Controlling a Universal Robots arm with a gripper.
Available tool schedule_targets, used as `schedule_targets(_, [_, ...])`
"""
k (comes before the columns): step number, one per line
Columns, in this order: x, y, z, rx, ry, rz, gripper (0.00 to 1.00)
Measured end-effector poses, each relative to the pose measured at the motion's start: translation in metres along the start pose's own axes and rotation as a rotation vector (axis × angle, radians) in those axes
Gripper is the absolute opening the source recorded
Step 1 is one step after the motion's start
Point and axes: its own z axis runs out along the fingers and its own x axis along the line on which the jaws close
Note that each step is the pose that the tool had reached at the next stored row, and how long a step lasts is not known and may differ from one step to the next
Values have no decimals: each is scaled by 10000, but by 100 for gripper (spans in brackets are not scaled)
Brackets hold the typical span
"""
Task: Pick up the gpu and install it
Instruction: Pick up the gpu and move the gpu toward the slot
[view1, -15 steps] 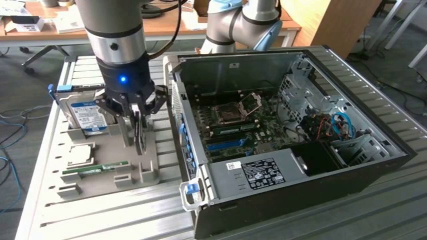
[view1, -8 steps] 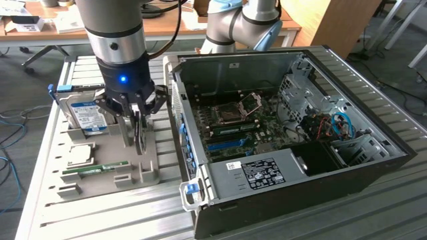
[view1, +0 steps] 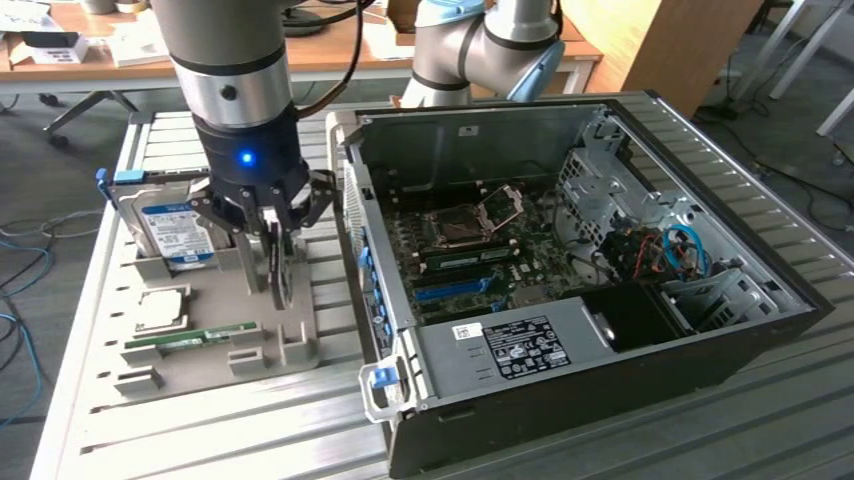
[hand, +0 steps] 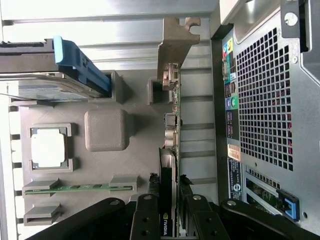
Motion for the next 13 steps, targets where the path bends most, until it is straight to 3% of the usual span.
schedule_targets(6, [-1,2,-34,-15,29,-518,26])
schedule_targets(13, [-7,16,-292,-42,41,-722,26])
